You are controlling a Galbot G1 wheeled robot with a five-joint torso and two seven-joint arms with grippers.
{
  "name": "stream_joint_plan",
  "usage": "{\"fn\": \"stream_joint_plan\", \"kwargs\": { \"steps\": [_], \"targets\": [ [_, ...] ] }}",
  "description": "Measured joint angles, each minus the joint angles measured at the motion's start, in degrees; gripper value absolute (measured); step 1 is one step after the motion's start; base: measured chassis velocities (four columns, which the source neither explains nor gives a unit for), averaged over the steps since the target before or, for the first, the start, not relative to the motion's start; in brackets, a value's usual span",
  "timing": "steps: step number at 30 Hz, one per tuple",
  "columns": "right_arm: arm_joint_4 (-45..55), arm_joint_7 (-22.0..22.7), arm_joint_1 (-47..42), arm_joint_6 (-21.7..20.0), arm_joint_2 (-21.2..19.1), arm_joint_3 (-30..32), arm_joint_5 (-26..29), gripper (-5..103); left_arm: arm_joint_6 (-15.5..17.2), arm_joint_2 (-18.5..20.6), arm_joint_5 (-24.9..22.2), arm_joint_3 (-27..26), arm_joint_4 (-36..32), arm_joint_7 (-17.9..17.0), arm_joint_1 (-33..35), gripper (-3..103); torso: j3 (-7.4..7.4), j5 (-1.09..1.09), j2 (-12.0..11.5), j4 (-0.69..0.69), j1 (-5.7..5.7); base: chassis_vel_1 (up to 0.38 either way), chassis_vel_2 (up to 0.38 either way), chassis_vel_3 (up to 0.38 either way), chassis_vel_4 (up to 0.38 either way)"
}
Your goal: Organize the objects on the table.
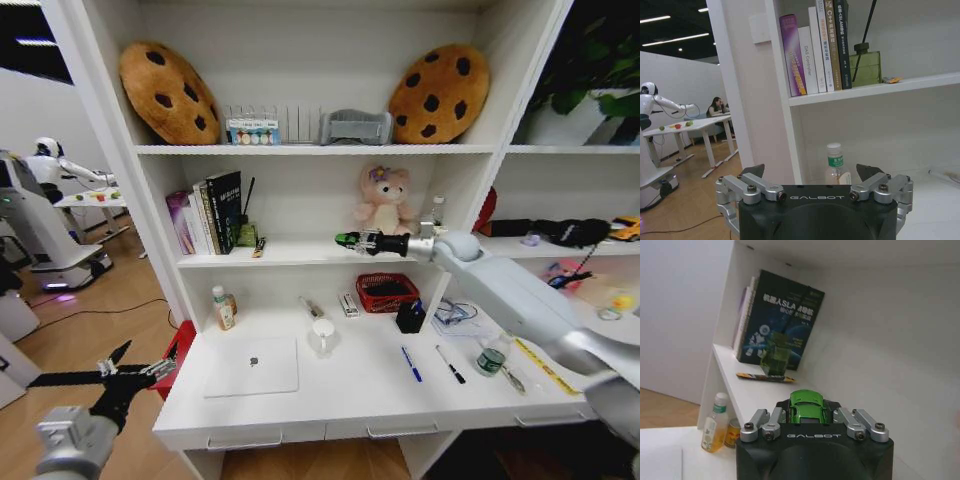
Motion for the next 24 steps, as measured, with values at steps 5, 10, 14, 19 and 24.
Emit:
{"fn": "stream_joint_plan", "kwargs": {
  "steps": [5,10,14,19,24],
  "targets": [
    [-11.41,-2.56,5.7,0.4,6.03,-4.17,-4.27,35,0.0,0.01,0.0,0.0,0.0,-0.01,0.0,100,0.0,0.02,0.0,-0.04,0.0,0.0,0.0,0.0,0.0],
    [-15.61,-3.15,6.87,0.38,9.32,-5.74,-5.22,35,0.0,0.01,0.0,0.0,0.0,0.0,0.0,100,-0.01,0.03,0.0,-0.05,0.0,0.0,0.0,0.0,0.0],
    [-18.33,-3.08,6.82,0.42,13.34,-6.52,-6.56,35,0.0,0.0,0.0,0.0,0.0,0.0,0.0,100,-0.01,0.02,0.0,-0.04,0.0,0.0,0.0,0.0,0.0],
    [-21.23,-3.09,6.81,1.8,16.42,-8.11,-5.8,35,0.0,0.01,0.0,0.0,0.0,0.0,0.0,100,0.0,0.02,0.0,-0.03,0.0,0.0,0.0,0.0,0.0],
    [-23.32,-1.96,6.47,3.37,18.25,-8.06,-5.66,35,0.0,0.0,0.0,0.0,0.0,0.0,0.0,100,-0.01,0.03,0.0,-0.02,0.0,0.0,0.0,0.0,0.0]
  ]
}}
